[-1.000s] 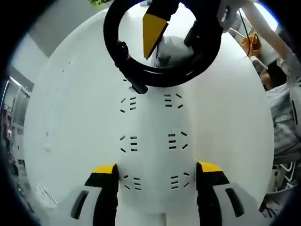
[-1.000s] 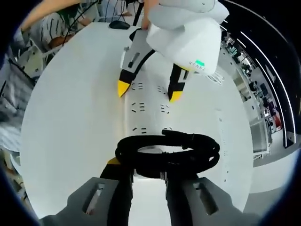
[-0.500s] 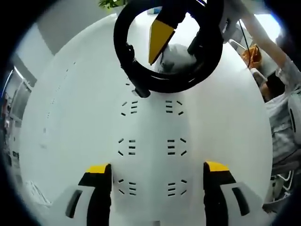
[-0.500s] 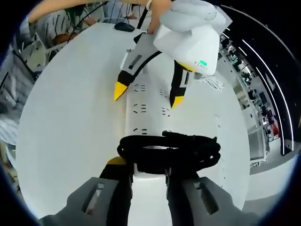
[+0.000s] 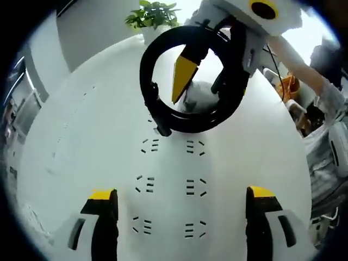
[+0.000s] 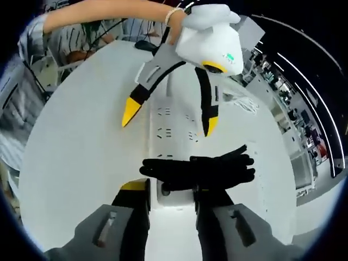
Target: Straighten the power strip on the desk, plug the charger into it
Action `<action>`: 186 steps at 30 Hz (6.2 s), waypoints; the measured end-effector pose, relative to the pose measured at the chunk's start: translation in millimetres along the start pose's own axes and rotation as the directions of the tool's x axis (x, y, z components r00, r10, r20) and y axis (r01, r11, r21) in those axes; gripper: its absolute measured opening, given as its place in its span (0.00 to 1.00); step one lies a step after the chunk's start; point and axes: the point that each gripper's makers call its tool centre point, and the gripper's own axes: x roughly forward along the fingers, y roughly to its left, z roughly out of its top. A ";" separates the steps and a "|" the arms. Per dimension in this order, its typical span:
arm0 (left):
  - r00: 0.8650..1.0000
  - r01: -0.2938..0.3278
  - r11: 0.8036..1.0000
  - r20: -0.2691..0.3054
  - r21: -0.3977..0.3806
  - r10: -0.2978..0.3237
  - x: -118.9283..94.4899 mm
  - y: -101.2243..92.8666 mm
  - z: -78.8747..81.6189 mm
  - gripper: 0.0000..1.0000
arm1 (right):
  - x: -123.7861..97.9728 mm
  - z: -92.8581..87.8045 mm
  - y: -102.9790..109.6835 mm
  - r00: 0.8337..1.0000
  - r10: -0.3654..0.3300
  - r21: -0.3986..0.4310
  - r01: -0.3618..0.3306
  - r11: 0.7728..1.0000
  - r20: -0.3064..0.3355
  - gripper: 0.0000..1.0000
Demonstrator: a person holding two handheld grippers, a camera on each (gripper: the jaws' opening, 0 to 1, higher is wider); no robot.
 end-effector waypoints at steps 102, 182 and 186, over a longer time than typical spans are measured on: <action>0.281 -0.373 0.717 0.665 -0.588 0.692 -155.3 -18.5 20.4 0.99 | -77.8 14.0 -28.1 0.607 -0.723 0.627 0.432 0.648 0.329 1.00; 0.274 -0.398 0.541 0.467 -0.741 0.841 -133.5 -112.1 -80.2 0.99 | -102.7 -17.9 87.9 0.539 -0.825 0.734 0.490 0.471 0.170 0.94; 0.283 -0.413 0.534 0.453 -0.738 0.845 -131.0 -117.5 -82.4 0.99 | -105.0 -19.8 97.0 0.551 -0.819 0.740 0.481 0.470 0.162 0.93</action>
